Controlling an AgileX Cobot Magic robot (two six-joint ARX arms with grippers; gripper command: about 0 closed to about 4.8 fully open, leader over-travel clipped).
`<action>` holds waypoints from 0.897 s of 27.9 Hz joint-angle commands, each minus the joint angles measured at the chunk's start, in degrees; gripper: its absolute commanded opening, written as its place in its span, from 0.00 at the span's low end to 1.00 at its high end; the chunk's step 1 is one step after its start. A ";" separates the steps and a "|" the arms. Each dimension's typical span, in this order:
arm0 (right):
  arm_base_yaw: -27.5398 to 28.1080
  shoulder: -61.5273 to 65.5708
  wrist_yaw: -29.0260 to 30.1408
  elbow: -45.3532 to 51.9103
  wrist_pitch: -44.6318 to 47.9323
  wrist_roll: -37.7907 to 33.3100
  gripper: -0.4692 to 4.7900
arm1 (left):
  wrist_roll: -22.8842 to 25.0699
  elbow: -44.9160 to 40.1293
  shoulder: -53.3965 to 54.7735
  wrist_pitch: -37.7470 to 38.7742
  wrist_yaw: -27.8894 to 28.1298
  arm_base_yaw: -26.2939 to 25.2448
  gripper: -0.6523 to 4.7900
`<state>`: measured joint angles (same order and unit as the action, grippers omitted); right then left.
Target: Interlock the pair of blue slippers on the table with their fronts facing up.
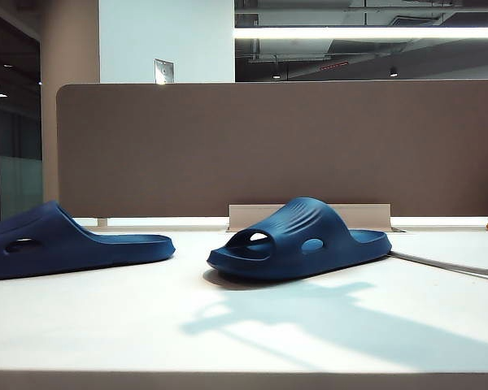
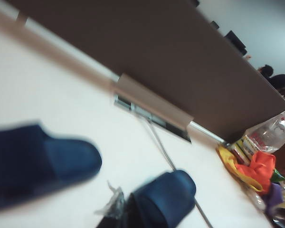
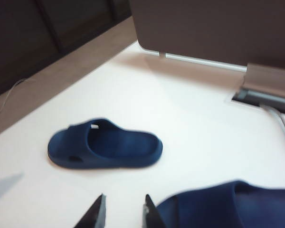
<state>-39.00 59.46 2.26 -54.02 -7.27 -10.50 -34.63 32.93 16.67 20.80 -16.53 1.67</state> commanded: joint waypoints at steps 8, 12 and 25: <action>0.44 -4.52 -0.11 6.93 1.97 -1.46 0.28 | 11.52 10.43 21.05 8.24 -1.36 -0.13 0.33; 0.46 -6.23 0.42 8.11 1.68 -1.49 0.28 | 11.78 10.51 30.45 6.47 -3.23 -2.27 0.34; 0.37 -11.85 1.95 15.63 0.61 -1.90 0.28 | 8.66 10.51 55.52 -1.64 -25.31 -27.61 0.55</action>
<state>-38.59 47.97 3.88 -38.68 -7.62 -11.79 -25.98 43.27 71.31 19.94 -40.64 -24.51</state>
